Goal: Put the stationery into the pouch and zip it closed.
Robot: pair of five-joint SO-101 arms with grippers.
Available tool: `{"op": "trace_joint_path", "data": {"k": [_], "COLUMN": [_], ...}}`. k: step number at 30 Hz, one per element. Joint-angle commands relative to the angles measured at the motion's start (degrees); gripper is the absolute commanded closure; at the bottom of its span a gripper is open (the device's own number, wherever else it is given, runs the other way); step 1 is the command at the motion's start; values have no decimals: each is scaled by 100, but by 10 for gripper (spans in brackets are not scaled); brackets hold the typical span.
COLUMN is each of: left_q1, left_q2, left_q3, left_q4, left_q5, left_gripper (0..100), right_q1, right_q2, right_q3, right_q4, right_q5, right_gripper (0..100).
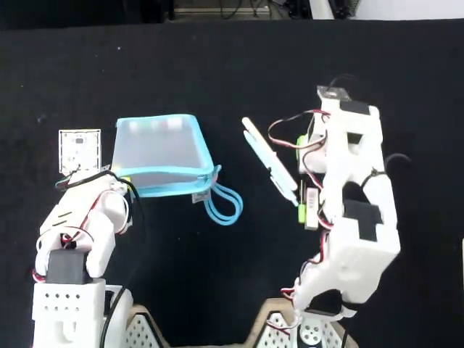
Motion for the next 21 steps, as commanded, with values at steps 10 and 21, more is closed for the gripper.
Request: {"op": "trace_joint_path", "data": {"k": [10, 21], "left_q1": [57, 57], "left_q2": [-62, -62], "left_q3": [-75, -75], "left_q4": [-158, -149], "left_q5": [44, 44], "left_gripper": [970, 970], "right_q1": [-325, -237], "right_q2": [180, 136], "right_q3": [-312, -321], "right_q4": [273, 879], "right_q5": [774, 1363], "right_gripper": [858, 859]}}
